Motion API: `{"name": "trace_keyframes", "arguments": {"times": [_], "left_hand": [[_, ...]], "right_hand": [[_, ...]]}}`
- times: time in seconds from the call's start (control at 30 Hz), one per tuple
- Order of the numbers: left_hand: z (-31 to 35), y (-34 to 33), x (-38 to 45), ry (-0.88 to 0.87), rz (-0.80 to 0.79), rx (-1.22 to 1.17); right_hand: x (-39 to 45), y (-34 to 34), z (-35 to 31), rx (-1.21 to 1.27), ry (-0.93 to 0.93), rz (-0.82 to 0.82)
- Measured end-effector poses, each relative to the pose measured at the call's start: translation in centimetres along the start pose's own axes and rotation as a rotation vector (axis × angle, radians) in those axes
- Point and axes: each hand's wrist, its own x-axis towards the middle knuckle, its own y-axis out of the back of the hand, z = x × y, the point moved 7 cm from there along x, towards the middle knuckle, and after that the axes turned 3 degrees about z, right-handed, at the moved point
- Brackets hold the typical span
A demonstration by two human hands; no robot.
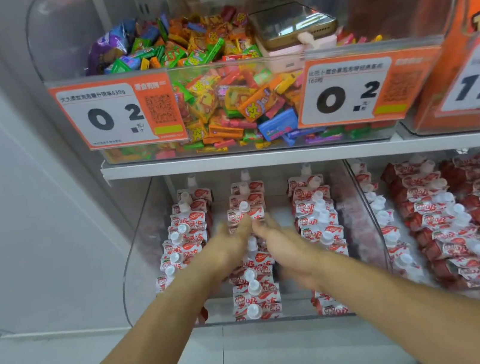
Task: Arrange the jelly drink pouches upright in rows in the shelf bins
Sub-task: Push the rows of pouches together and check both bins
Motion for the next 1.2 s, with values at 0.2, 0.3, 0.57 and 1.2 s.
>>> {"name": "trace_keyframes", "arguments": {"times": [0.2,0.3,0.57,1.2], "left_hand": [[-0.9,0.2,-2.8,0.083,-0.129,-0.119],[-1.5,0.3,-3.0,0.119,-0.163,-0.091],[-1.0,-0.5,-3.9,0.060,-0.230,-0.043],[-2.2,-0.7,-4.8,-0.083,-0.352,0.000]], "right_hand": [[-2.3,-0.2,0.6,0.106,-0.052,-0.097],[-4.1,0.0,0.3,0.100,-0.089,-0.094],[-4.3,-1.1,2.0,0.082,-0.149,-0.130],[-5.3,0.7,2.4,-0.212,0.013,-0.275]]}}
